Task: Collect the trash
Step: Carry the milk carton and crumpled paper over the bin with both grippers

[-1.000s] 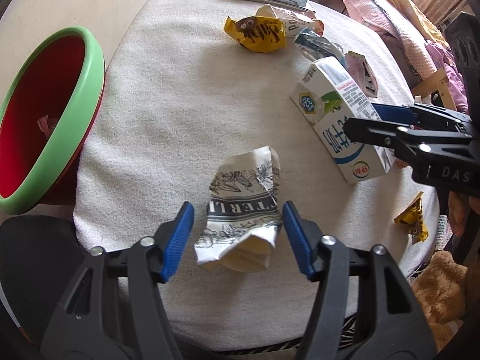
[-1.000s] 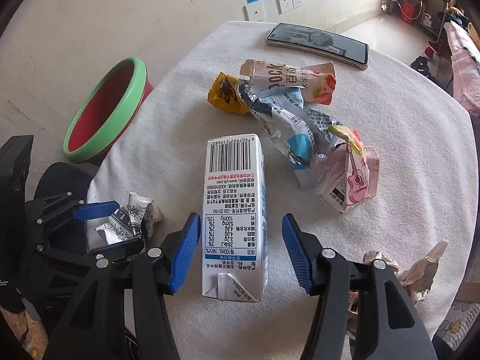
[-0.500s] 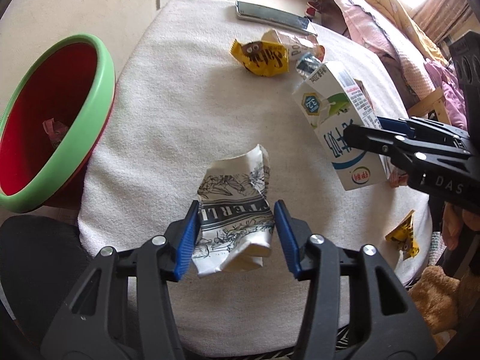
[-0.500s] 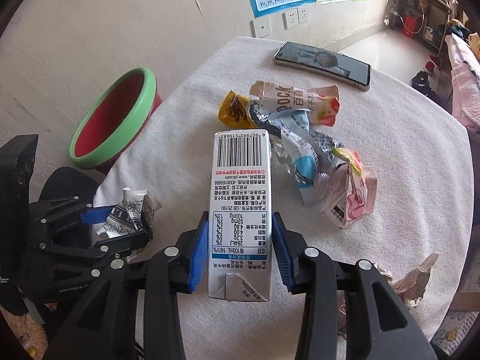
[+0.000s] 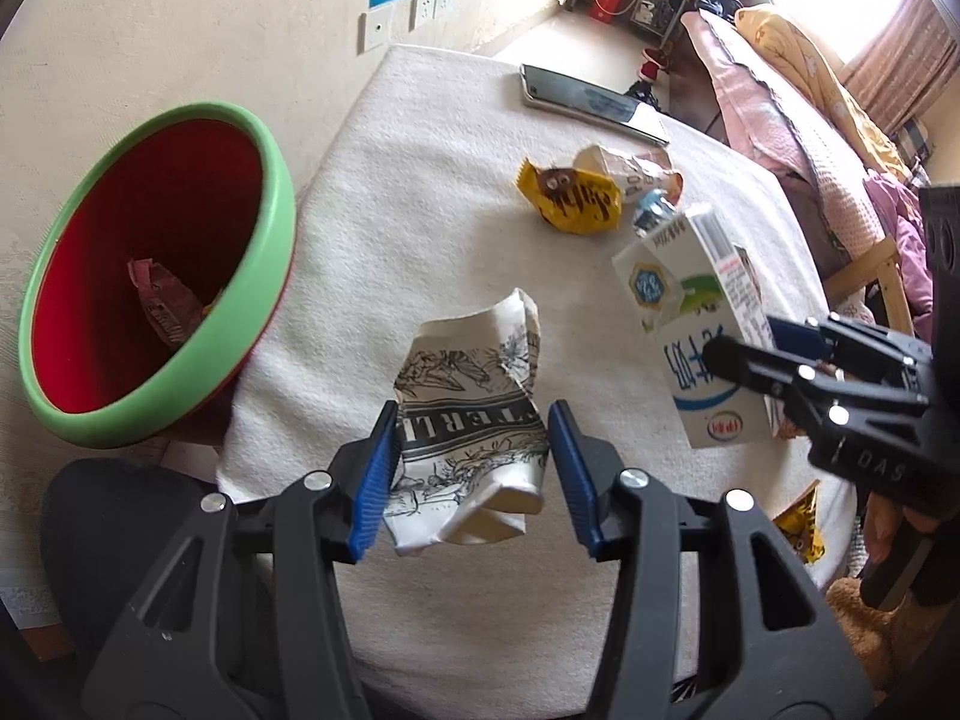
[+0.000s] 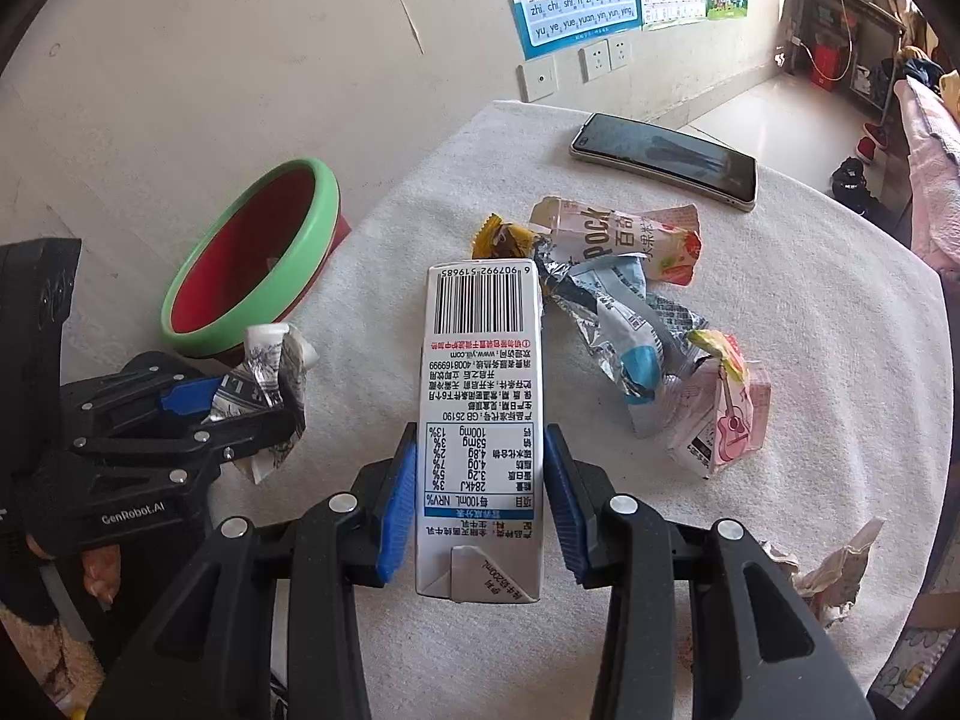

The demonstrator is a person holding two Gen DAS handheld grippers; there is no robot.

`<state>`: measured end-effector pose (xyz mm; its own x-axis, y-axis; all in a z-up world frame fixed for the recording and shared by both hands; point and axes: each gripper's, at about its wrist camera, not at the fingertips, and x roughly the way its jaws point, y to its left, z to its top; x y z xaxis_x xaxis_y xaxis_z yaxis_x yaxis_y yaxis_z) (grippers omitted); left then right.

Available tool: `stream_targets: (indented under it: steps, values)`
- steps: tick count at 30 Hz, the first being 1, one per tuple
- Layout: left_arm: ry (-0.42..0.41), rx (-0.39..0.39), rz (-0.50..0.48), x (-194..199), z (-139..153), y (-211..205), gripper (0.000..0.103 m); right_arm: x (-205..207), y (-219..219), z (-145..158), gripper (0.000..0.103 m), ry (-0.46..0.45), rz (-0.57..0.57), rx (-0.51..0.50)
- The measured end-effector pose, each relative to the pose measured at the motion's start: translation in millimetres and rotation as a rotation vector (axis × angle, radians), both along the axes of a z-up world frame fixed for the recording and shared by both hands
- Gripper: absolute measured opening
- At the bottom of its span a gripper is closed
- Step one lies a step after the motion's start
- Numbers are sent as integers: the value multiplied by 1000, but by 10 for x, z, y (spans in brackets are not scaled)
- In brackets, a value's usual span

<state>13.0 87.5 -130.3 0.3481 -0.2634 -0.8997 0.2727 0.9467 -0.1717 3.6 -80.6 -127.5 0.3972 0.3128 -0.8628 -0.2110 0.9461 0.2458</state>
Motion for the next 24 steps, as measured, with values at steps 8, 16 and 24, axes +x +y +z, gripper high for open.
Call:
stream_targets:
  steps: [8,16,24]
  values:
    - [-30,3,59,63,100,223,48,-16,34,43,39,-13,-3,21]
    - [-80,7,139,173,263,510,48,-47,208,115,39,-30,38,34]
    - [-106,20,192,229,339,742,48,-42,452,196,39,-51,94,46]
